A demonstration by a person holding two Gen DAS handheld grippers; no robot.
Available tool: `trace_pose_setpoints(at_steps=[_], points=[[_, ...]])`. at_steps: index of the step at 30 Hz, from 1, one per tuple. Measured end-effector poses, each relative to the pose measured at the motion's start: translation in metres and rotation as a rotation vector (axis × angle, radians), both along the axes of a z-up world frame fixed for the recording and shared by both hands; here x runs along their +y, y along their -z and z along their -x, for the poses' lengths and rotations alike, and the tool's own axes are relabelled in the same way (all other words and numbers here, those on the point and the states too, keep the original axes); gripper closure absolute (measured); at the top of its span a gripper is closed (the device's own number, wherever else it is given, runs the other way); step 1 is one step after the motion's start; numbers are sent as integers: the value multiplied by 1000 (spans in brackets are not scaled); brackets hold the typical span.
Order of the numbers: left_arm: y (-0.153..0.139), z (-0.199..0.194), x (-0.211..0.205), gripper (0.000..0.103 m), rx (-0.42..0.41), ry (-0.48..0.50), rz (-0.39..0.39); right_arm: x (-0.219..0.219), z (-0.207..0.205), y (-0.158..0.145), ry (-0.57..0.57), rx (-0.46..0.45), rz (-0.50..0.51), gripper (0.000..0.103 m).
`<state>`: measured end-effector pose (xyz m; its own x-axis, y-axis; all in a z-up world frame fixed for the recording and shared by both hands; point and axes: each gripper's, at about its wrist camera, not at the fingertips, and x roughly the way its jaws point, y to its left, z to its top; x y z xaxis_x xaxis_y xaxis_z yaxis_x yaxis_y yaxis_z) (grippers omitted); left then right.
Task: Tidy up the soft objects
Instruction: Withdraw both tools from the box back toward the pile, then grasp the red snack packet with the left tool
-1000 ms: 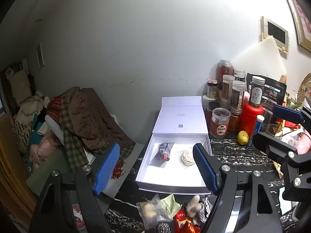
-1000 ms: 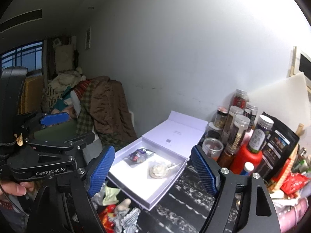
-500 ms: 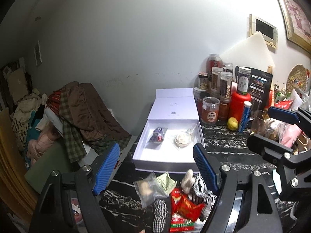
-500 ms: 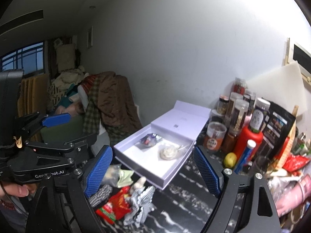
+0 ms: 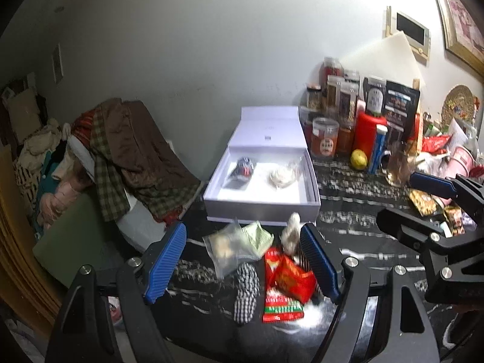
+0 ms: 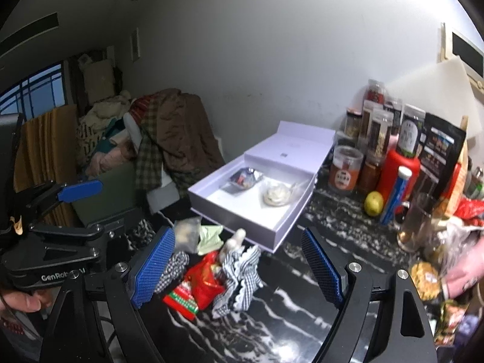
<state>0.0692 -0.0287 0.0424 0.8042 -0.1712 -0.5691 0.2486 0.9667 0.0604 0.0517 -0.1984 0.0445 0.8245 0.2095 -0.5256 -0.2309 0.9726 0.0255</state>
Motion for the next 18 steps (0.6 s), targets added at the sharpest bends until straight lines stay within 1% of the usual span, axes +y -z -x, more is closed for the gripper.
trace_pose_setpoints(at_steps=[5,11,18], points=[[25,2,1,25,74,16,6,2,1,19,0,36,1,17],[47,3,4,25,123,16,15,2,-1,46,1,101,-17,17],[73,-2,4,25,192,28,34,1,-2,71,6,152,-51,18]])
